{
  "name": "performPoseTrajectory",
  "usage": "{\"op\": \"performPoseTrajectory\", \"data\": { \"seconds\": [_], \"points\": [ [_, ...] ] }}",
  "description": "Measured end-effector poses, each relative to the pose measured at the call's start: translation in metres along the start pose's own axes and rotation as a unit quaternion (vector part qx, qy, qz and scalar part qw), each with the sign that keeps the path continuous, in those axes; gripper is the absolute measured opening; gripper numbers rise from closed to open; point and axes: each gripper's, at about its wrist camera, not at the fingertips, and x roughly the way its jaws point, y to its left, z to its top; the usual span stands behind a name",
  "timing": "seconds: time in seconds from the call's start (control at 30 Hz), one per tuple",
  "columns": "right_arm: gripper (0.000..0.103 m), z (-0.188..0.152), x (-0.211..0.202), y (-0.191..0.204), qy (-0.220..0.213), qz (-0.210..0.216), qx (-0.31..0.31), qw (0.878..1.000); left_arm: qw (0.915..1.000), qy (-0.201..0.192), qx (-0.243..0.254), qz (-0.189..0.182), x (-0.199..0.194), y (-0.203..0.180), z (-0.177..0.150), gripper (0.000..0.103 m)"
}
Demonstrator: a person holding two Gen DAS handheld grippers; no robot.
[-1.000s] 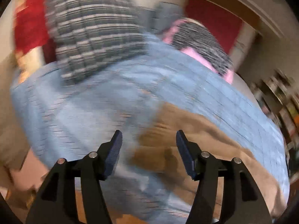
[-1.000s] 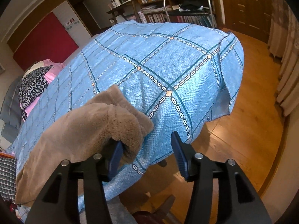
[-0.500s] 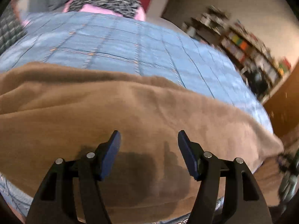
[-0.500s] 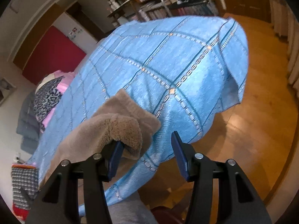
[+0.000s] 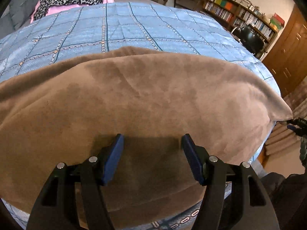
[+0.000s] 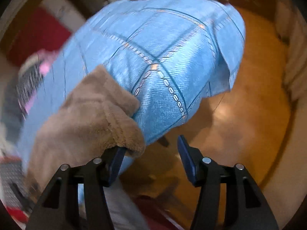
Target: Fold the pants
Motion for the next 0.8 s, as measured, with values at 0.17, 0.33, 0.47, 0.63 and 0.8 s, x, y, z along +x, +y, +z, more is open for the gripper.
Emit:
{"op": "performPoseTrajectory", "data": {
  "seconds": [0.17, 0.33, 0.47, 0.63, 0.8],
  "points": [
    [0.063, 0.000, -0.016, 0.016, -0.008, -0.027, -0.107, 0.994, 1.0000, 0.002, 0.002, 0.000, 0.003, 0.002, 0.003, 0.065],
    [0.063, 0.004, -0.031, -0.025, -0.023, 0.067, -0.038, 0.997, 1.0000, 0.000, -0.007, -0.006, 0.003, 0.004, 0.004, 0.065],
    [0.064, -0.001, -0.013, -0.045, -0.004, 0.166, 0.079, 0.983, 0.9999, -0.001, -0.011, -0.008, 0.002, 0.004, 0.004, 0.065],
    [0.067, -0.021, 0.034, -0.055, 0.052, 0.352, 0.291, 0.888, 0.9999, -0.003, -0.011, -0.005, -0.003, 0.002, 0.005, 0.065],
    [0.070, -0.023, 0.038, -0.042, 0.065, 0.409, 0.344, 0.843, 0.9999, -0.008, -0.008, 0.000, -0.010, 0.001, 0.009, 0.065]
  ]
}}
